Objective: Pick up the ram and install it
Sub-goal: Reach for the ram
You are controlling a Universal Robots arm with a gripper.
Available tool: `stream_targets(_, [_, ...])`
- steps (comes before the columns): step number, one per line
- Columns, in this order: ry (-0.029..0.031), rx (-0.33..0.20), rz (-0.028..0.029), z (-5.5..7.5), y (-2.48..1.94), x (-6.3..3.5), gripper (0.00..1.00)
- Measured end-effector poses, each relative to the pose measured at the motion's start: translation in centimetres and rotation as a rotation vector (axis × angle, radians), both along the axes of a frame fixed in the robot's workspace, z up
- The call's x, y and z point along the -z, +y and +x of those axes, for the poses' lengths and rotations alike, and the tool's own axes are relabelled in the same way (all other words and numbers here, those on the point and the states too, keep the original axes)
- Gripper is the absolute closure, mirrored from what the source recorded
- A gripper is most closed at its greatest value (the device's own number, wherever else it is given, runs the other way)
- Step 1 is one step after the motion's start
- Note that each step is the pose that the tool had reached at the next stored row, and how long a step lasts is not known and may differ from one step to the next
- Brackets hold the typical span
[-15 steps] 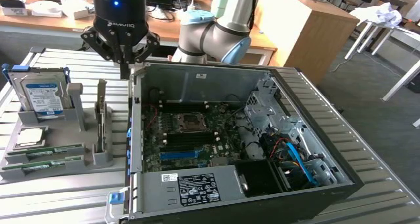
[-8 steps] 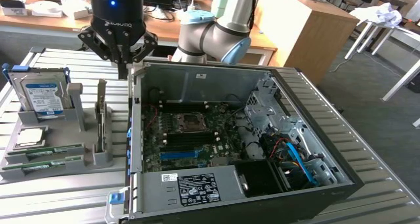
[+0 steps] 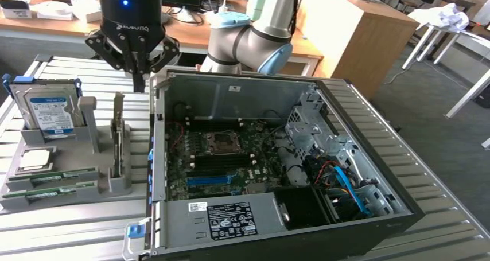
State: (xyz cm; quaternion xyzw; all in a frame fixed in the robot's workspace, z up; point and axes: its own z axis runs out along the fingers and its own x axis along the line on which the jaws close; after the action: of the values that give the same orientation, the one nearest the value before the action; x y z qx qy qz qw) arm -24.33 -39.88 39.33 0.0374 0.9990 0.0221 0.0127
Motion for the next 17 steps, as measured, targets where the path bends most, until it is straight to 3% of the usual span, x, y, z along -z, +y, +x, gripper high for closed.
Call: stream_targets(17, [0.0,0.0,0.0,-0.95,0.0,0.0,0.89])
